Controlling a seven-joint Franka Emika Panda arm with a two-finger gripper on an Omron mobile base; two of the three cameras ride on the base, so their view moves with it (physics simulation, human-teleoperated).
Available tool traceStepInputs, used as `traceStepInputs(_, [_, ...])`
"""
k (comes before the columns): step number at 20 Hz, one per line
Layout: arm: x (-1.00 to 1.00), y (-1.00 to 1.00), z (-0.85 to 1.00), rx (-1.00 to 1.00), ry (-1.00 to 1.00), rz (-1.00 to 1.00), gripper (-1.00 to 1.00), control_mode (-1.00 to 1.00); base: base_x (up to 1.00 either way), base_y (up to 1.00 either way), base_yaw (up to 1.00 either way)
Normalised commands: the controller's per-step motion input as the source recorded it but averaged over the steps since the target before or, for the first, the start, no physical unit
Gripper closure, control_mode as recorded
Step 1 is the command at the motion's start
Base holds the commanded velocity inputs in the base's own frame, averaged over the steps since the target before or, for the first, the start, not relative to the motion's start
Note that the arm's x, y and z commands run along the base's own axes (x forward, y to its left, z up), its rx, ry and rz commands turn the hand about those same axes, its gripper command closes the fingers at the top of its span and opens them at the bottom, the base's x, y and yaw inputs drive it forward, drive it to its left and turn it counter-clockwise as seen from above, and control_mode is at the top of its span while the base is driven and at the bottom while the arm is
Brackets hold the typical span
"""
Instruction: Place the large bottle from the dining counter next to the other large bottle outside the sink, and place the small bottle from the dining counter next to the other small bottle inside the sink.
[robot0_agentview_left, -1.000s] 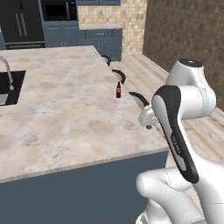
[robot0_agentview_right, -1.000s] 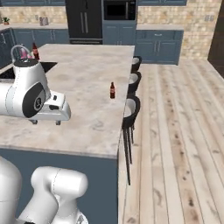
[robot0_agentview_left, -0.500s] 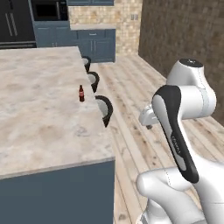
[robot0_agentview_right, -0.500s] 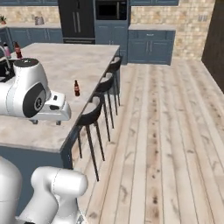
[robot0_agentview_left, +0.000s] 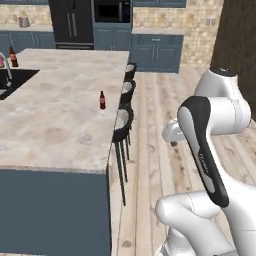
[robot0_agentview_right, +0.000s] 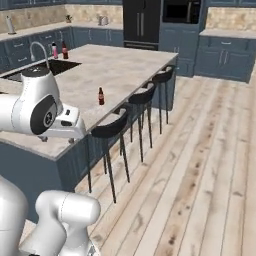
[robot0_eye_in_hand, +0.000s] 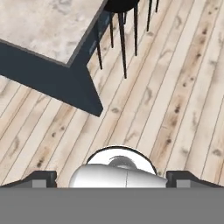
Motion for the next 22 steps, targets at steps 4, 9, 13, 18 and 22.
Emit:
traceStepInputs(4, [0.0,0.0,0.0,0.0,0.0,0.0,-1.0,1.0,0.27,-0.33,0.91])
traceStepInputs(9, [0.0,0.0,0.0,0.0,0.0,0.0,-1.0,1.0,0.22,-0.58,0.85])
traceStepInputs(13, [0.0,0.0,0.0,0.0,0.0,0.0,-1.0,1.0,0.08,-0.97,0.65])
traceStepInputs(18, [0.0,0.0,0.0,0.0,0.0,0.0,-1.0,1.0,0.09,-1.0,0.49])
traceStepInputs(22, [0.0,0.0,0.0,0.0,0.0,0.0,-1.0,1.0,0.26,-1.0,0.32])
